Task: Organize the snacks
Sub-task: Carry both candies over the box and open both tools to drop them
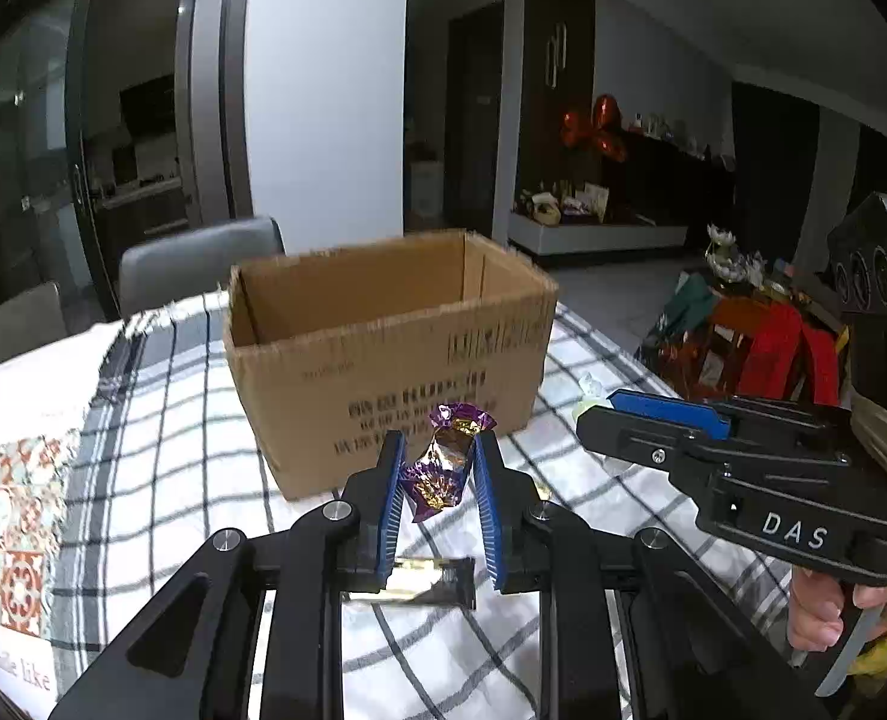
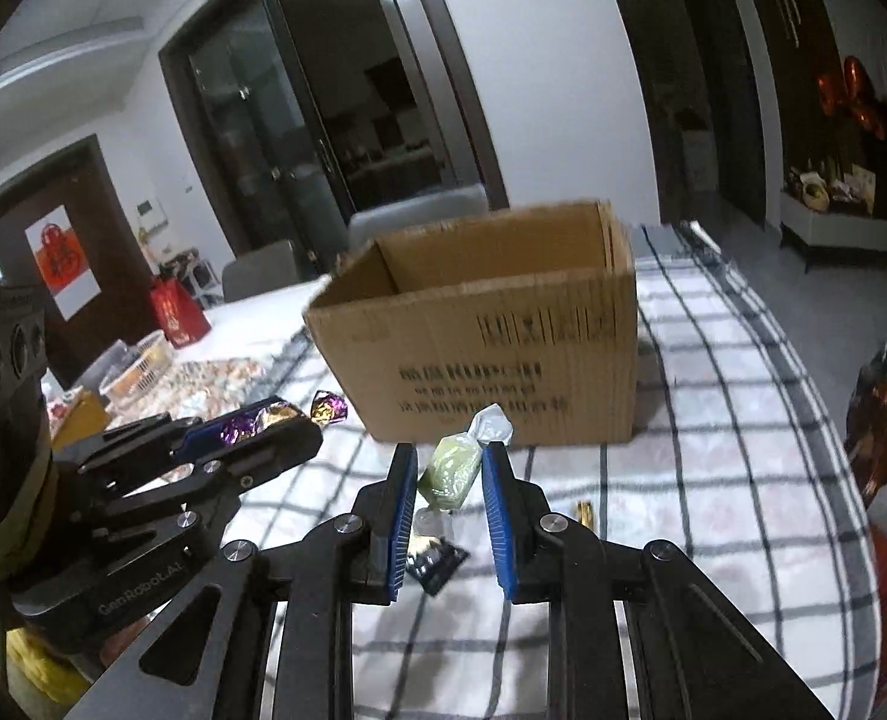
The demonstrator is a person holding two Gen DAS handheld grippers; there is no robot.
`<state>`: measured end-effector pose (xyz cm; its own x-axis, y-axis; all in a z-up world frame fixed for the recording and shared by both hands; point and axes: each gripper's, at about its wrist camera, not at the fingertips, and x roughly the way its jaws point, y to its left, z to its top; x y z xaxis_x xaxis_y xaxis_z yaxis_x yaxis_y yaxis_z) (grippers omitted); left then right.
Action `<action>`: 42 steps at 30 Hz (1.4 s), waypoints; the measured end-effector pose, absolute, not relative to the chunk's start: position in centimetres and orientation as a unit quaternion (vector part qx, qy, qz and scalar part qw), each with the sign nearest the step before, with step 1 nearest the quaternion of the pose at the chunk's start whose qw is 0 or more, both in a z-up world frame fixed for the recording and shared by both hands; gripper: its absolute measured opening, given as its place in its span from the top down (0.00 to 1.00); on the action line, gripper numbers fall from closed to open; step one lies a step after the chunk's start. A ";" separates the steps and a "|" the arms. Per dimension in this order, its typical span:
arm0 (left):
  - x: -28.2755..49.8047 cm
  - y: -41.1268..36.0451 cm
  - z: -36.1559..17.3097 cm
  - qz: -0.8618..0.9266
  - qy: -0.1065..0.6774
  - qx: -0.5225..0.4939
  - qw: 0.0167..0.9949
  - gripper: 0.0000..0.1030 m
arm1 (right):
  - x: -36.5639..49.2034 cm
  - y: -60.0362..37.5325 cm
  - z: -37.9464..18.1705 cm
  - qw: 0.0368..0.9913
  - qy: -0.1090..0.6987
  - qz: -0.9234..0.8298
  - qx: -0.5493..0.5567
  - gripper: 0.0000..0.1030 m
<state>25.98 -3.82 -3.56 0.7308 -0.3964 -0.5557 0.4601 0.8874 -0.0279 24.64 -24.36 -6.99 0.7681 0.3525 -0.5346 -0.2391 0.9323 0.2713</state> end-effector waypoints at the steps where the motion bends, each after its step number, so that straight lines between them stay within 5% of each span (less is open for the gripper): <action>1: 25.9 -3.7 -3.2 -0.228 0.281 0.056 0.931 0.78 | 24.7 -24.4 -6.7 0.937 0.298 0.159 0.094 0.77; 21: 26.7 -3.9 3.6 -0.207 0.195 0.071 0.956 0.77 | 26.5 -25.5 -0.2 0.957 0.219 0.169 0.084 0.77; 42: 35.0 -3.8 2.4 -0.178 0.208 0.062 0.960 0.77 | 34.4 -25.3 0.3 0.962 0.212 0.167 0.038 0.77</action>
